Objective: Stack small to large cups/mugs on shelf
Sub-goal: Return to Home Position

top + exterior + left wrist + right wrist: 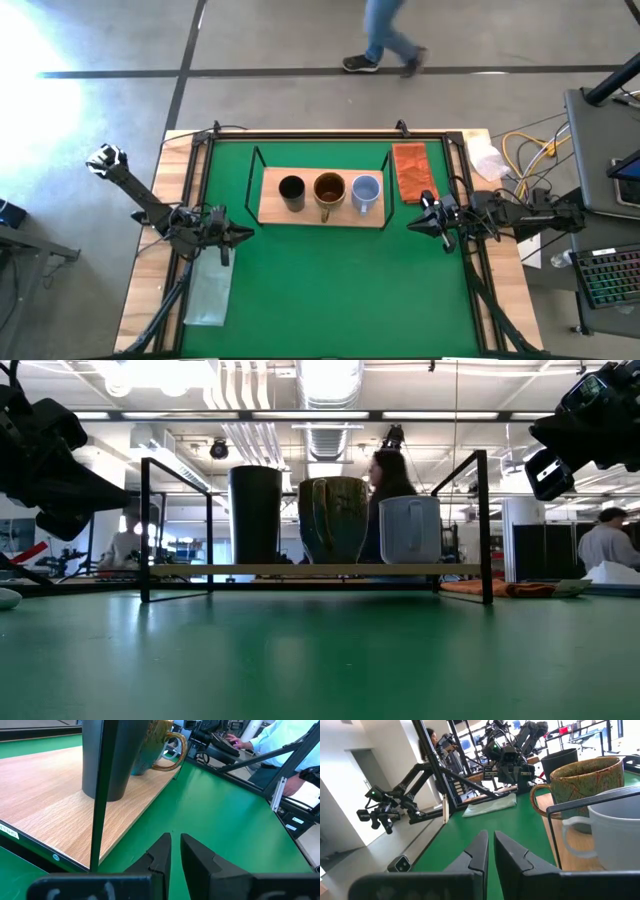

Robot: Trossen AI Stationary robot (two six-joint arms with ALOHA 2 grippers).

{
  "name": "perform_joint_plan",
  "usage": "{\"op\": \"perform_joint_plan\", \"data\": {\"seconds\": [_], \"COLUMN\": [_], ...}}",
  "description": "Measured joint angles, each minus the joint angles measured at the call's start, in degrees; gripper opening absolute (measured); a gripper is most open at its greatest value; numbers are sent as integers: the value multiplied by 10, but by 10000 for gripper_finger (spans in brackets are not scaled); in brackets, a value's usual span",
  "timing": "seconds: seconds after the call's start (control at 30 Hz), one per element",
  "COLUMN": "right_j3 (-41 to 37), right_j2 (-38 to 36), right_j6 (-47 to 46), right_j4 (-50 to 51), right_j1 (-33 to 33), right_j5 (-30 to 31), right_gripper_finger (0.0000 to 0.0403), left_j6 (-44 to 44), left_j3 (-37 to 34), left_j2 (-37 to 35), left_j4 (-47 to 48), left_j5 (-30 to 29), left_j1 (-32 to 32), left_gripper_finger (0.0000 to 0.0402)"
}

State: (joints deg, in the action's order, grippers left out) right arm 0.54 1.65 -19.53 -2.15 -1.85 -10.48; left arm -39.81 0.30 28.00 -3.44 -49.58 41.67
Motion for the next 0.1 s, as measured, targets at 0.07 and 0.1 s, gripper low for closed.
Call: {"op": "perform_joint_plan", "data": {"seconds": [0.07, 0.1], "right_j3": [0, 0], "right_j2": [0, 0], "right_j6": [0, 0], "right_j4": [0, 0], "right_j1": [0, 0], "right_j5": [0, 0], "right_gripper_finger": [22, 22], "left_j6": [0, 0], "left_j3": [0, 0], "left_j2": [0, 0], "left_j4": [0, 0], "left_j5": [0, 0], "left_j1": [0, 0], "left_gripper_finger": [27, 27]}}
